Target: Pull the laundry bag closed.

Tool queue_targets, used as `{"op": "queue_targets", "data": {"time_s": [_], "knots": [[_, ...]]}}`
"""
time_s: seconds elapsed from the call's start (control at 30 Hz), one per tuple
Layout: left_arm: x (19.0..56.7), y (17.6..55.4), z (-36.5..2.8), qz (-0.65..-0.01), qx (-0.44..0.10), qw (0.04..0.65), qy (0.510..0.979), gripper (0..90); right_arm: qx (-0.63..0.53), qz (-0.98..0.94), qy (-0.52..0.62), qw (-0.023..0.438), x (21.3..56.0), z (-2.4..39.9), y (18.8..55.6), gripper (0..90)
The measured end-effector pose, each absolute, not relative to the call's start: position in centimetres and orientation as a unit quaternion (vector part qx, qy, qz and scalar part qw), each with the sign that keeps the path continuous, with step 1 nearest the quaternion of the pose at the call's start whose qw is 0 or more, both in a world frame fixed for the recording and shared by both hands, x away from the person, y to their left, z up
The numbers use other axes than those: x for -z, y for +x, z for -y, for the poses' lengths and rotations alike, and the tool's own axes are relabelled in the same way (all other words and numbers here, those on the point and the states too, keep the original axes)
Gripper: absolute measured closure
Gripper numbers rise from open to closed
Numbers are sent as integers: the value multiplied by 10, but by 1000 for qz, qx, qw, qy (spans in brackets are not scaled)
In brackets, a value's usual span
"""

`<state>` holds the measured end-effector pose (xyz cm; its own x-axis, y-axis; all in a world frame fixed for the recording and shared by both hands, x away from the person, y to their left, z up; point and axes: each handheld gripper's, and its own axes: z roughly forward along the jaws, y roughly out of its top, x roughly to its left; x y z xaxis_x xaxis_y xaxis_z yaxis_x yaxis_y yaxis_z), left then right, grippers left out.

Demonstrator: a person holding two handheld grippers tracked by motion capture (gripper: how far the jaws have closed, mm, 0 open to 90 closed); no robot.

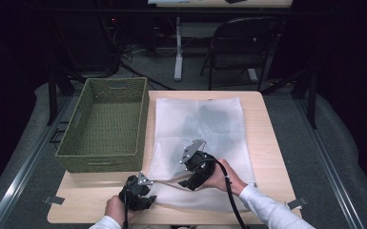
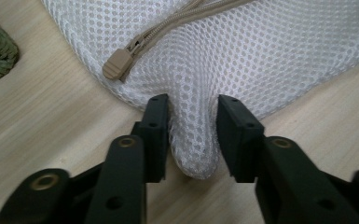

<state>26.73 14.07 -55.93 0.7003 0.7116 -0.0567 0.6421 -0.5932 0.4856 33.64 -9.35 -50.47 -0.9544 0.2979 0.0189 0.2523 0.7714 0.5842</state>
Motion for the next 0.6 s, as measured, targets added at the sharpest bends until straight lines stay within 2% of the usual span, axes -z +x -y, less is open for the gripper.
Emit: {"op": "queue_targets", "data": {"time_s": [0.1, 0.17, 0.6], "knots": [[559, 270, -143, -385, -61, 249, 887, 745, -310, -938, 148, 39, 507, 90, 338, 314], [559, 270, -143, -384, -62, 250, 887, 764, -313, -938, 144, 39, 508, 86, 339, 347], [557, 269, -145, -383, -61, 257, 885, 778, -317, -941, 117, 0, 524, 34, 351, 503]]}}
